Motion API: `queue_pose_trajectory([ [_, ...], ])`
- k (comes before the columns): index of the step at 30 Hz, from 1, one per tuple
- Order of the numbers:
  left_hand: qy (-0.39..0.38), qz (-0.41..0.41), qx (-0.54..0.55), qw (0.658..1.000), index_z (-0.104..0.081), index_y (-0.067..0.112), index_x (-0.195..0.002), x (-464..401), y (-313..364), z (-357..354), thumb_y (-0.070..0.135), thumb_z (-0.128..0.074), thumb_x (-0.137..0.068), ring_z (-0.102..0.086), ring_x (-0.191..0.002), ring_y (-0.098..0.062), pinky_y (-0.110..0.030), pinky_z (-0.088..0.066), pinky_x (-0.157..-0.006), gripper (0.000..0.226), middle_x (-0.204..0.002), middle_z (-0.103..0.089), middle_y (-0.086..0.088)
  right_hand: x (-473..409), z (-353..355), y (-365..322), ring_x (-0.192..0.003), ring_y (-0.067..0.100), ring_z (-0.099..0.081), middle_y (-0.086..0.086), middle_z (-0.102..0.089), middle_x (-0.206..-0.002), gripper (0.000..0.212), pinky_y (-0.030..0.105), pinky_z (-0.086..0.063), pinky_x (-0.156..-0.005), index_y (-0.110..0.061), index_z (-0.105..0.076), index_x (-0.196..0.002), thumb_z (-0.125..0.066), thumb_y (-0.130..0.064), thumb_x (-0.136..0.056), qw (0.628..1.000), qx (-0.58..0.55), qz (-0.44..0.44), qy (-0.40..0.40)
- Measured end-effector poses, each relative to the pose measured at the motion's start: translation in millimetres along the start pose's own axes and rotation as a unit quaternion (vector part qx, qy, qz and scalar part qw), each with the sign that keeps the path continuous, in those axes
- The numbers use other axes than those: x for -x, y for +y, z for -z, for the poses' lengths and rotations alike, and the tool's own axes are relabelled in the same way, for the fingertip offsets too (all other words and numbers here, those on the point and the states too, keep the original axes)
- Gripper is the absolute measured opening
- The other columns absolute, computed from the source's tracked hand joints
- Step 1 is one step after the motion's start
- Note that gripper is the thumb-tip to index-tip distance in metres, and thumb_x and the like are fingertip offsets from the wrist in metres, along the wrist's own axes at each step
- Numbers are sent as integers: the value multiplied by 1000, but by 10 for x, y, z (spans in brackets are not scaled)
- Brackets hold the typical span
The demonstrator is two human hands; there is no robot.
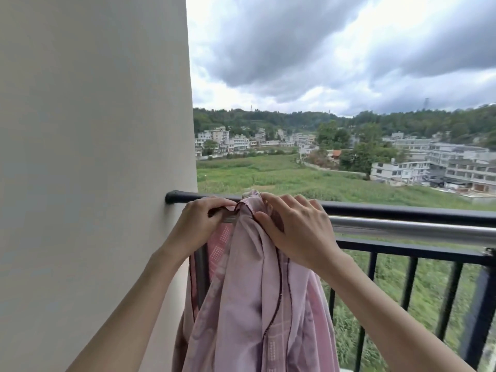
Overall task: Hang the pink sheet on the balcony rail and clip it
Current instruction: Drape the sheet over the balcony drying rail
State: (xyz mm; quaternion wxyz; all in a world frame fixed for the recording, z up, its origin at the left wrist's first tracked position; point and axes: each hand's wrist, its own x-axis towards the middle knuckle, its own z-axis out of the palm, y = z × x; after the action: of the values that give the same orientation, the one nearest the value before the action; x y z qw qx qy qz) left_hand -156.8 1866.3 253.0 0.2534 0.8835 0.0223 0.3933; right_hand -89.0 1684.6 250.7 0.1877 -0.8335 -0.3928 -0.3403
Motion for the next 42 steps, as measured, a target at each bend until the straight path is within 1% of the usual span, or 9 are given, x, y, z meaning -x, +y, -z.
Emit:
queue_pose_trajectory([
  [8,81,-27,-67,994,-73,21,-98,-269,224,-92,7,-59,-86,-51,-83,-14,-21,-39,-76,23,-84,-55,3,99,43,320,-90,23,-62,0,-68,-98,78,37,-46,-80,-21,-61,-110,-8,-73,-83,997,75,-6,-10],
  [13,60,-44,-116,990,-71,19,-105,-352,444,-222,11,-57,-88,-55,-77,-13,-9,-31,-63,23,-93,-66,-2,201,165,581,-85,23,-62,-1,-68,-92,74,36,-44,-77,-22,-61,-104,-3,-65,-88,998,60,-21,8],
  [18,147,-66,-42,986,-73,13,-98,-518,641,-367,3,-60,-85,-57,-71,-9,-2,-38,-57,21,-94,-73,-5,317,291,891,-85,21,-62,-2,-69,-92,61,33,-39,-76,-22,-63,-100,-14,-58,-91,997,60,-44,34],
  [21,96,-69,61,991,-71,10,-104,-628,805,-548,1,-58,-85,-64,-81,-10,0,-44,-66,24,-103,-69,0,370,364,1003,-92,17,-60,-3,-68,-99,59,30,-31,-80,-24,-61,-103,-14,-55,-87,995,52,-68,43],
  [26,-161,-66,69,982,-61,16,-120,-590,748,-796,1,-46,-91,-65,-98,-13,-15,-50,-76,36,-110,-65,5,413,357,1065,-96,10,-55,-9,-65,-106,57,23,-21,-80,-29,-59,-104,-13,-53,-81,992,31,-109,56],
  [28,-112,-45,88,989,-59,20,-121,-522,687,-744,4,-42,-93,-66,-95,-17,-14,-49,-67,37,-112,-65,5,418,310,1061,-95,11,-56,-9,-66,-102,55,23,-21,-81,-28,-60,-101,-15,-54,-81,989,32,-120,74],
  [31,-57,-76,130,987,-53,29,-125,-371,757,-645,33,-43,-95,-52,-110,-2,-13,-40,-86,31,-124,-53,14,438,235,1028,-93,16,-58,-7,-67,-99,51,26,-23,-85,-25,-63,-99,-20,-52,-88,985,33,-129,106],
  [36,-169,-179,119,962,-46,50,-123,-136,961,-854,64,-32,-84,-36,-126,7,-22,-33,-106,44,-133,-43,23,607,161,1009,-113,10,-50,-6,-63,-117,34,25,-30,-102,-22,-65,-111,-43,-39,-91,972,-85,-119,186],
  [42,-43,-170,132,976,-54,43,-101,9,928,-1091,56,-44,-82,-50,-111,-2,-42,-39,-100,25,-112,-55,21,913,394,911,-81,9,-58,-13,-58,-87,15,9,-43,-74,-31,-58,-81,-67,-19,-82,907,-243,-234,250],
])
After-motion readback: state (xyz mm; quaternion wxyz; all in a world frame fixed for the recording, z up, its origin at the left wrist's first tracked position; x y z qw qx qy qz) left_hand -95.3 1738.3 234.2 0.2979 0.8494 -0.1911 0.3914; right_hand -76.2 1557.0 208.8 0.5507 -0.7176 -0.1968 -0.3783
